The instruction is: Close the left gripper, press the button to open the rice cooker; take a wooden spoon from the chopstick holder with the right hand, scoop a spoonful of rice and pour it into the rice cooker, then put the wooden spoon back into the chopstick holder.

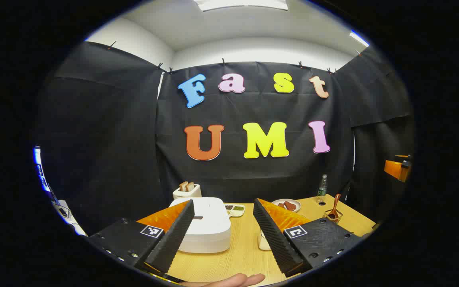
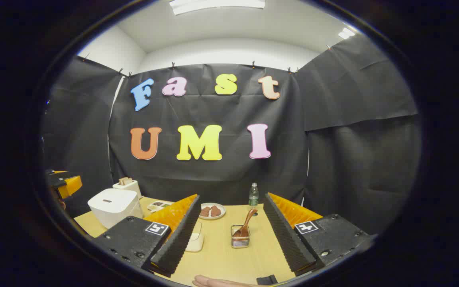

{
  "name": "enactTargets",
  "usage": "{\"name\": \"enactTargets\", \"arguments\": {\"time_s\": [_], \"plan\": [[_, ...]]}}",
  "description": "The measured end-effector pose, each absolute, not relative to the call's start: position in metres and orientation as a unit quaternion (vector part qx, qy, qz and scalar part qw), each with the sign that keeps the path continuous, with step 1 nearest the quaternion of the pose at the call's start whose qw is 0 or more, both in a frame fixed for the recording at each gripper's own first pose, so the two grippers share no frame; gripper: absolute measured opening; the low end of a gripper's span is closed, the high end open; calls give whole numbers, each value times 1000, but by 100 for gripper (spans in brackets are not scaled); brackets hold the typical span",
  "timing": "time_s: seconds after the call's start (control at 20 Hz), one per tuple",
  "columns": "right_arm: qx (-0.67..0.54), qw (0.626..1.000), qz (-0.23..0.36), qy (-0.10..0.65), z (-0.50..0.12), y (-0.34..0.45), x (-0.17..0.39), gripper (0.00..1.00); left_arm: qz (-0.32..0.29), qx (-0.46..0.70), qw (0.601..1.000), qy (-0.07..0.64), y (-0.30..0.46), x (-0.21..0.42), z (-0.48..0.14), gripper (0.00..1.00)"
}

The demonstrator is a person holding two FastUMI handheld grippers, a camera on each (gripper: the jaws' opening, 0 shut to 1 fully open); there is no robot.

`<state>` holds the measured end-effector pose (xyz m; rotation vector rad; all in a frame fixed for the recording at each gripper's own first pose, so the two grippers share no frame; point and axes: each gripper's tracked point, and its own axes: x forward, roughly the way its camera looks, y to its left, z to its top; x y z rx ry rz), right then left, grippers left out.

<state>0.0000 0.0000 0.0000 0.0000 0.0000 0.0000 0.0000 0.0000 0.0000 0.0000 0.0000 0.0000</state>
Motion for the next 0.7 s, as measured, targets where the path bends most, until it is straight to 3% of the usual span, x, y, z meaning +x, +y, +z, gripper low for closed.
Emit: {"name": "enactTargets", "arguments": {"time_s": [0.7], "plan": [[-2, 1000, -11, 5, -6, -14, 6, 99, 5, 4, 1000, -11, 7, 6, 0, 94]]}}
